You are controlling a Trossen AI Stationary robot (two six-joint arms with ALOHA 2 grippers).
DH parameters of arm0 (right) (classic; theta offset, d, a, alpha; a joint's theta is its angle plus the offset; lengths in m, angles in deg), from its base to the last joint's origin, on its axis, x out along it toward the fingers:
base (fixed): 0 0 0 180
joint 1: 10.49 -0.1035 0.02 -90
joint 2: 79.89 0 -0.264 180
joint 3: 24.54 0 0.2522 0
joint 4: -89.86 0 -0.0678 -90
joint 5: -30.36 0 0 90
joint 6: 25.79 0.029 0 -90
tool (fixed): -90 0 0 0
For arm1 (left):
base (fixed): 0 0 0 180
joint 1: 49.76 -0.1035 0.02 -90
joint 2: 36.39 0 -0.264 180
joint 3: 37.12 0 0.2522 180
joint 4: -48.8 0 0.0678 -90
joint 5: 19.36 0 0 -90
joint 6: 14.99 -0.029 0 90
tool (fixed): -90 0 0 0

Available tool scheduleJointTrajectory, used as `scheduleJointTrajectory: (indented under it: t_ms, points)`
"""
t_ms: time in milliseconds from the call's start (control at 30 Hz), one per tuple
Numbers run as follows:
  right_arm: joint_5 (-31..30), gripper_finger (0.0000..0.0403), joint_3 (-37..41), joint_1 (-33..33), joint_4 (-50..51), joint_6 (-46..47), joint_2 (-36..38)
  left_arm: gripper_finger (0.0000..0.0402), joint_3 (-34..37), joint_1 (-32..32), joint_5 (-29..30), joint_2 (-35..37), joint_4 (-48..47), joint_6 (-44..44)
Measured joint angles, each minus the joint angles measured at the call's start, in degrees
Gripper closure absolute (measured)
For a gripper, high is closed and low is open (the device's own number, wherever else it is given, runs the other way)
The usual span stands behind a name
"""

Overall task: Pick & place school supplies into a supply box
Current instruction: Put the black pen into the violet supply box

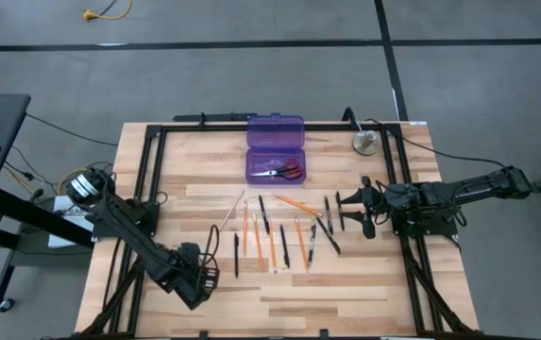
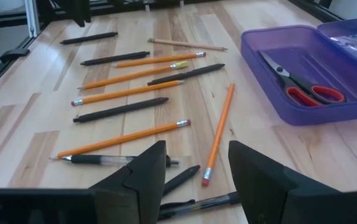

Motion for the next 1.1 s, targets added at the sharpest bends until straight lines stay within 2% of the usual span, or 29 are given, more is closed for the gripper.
scheduleJointTrajectory:
  t_ms: [233, 533, 1100]
  points:
    - [0.01, 0.0234, 0.00, -0.01, 0.02, 0.51, 0.00, 0.0249, -0.06, -0.12, 1.28, -0.62, -0.05, 1.75]
    - [0.01, 0.0234, 0.00, -0.01, 0.04, 0.51, 0.00, 0.0249, -0.04, -0.18, -0.70, -4.87, 0.18, 2.23]
    - [0.01, 0.0234, 0.00, -0.01, 0.07, 0.51, 0.00, 0.0249, -0.04, -0.95, -0.35, -4.92, 0.26, 2.23]
